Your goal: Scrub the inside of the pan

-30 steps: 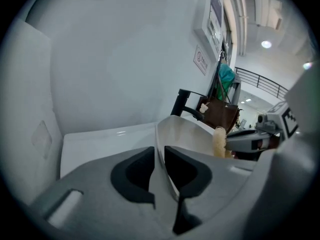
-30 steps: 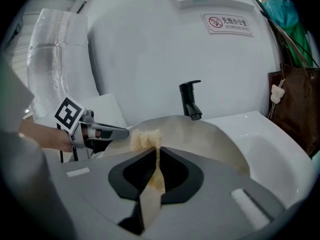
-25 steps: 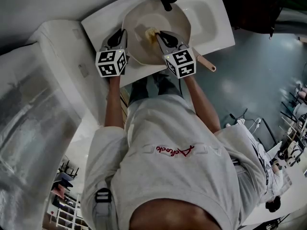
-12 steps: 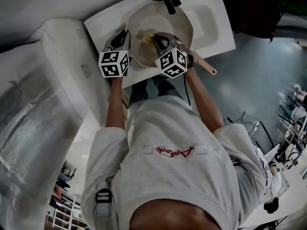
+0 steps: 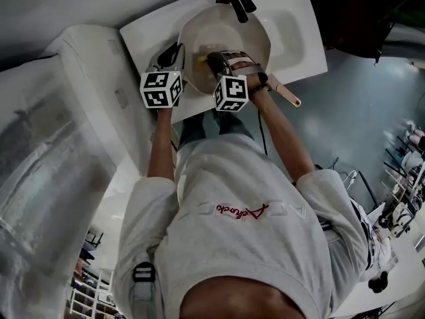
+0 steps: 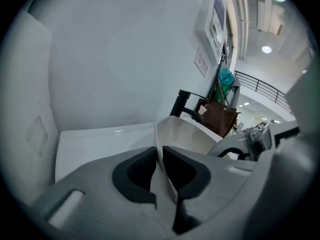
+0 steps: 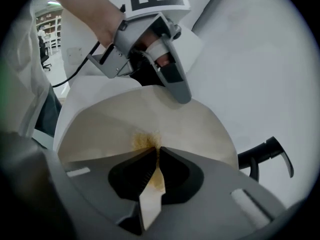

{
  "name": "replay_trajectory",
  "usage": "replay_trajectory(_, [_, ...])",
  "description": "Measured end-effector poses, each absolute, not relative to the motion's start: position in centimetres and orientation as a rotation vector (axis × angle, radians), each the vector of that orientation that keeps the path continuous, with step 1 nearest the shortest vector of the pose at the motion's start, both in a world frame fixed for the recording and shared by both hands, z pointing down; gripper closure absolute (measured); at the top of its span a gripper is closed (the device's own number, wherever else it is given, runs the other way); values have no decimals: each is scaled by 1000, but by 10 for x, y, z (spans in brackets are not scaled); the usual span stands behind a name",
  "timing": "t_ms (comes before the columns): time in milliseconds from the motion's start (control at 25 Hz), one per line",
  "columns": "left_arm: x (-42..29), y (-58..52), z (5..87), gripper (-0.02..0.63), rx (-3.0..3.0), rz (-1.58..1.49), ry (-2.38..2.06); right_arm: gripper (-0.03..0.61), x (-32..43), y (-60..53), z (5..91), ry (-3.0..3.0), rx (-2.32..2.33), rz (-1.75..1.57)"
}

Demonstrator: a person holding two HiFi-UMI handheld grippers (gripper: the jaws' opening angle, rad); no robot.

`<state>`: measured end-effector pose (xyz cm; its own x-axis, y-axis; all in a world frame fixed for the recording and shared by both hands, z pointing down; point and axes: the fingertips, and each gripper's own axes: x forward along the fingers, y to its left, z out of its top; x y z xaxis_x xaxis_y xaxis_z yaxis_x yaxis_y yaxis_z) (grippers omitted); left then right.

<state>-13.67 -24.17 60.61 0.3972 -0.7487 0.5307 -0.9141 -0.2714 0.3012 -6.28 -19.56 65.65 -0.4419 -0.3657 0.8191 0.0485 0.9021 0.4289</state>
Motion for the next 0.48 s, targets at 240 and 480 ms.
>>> replay_trajectory(240, [-137, -242, 606, 571, 2095, 380, -1413, 548, -68, -190, 669, -1957, 168, -477])
replay_trajectory(480, [-136, -242, 606, 569, 2097, 378, -1408, 548, -74, -192, 682, -1933, 134, -471])
